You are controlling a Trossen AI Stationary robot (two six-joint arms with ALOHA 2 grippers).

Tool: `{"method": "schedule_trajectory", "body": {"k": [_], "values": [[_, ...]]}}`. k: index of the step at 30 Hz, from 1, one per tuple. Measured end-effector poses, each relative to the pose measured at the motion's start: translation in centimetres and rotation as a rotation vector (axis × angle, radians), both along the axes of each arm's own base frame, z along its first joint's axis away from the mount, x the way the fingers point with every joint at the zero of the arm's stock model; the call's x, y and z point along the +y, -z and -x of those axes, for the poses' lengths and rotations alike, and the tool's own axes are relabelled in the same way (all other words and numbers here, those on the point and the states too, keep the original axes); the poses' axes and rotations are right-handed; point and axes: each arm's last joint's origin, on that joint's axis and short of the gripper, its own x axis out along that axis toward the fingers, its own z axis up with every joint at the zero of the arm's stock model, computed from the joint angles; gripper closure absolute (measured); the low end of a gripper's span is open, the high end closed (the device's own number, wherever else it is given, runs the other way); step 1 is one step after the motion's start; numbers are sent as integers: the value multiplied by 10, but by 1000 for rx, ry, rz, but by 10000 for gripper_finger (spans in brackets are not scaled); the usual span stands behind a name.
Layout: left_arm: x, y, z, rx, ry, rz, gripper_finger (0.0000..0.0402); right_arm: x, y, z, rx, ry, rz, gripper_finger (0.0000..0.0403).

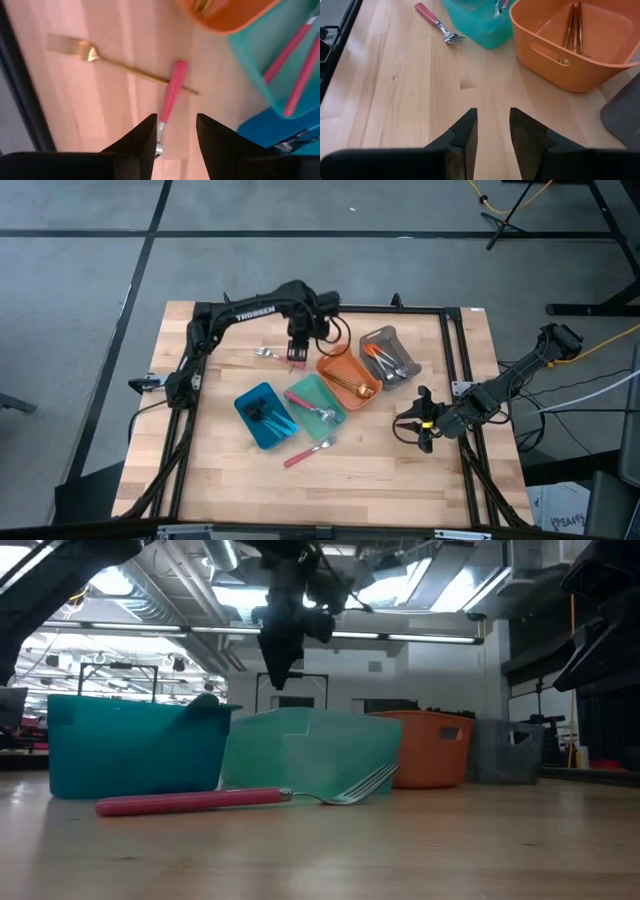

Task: Sort silverware by color (type)
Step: Put the pink fork into the green bin

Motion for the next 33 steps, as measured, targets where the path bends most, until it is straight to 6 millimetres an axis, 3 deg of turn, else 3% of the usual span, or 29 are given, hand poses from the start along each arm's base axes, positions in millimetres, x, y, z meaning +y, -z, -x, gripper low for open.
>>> {"method": "schedule_trajectory", "body": {"k": [6, 17, 23, 33], "values": [[20, 26, 16, 36, -19, 146, 270, 0, 0, 0, 0, 3, -4, 297], [49, 106, 49, 121, -79, 172, 270, 0, 0, 0, 0, 5, -5, 297], [49, 126, 64, 185, -82, 194, 270, -2, 0, 0, -23, 47, 27, 297], [50, 134, 62, 150, -71, 164, 270, -2, 0, 0, -26, 54, 34, 297]]}}
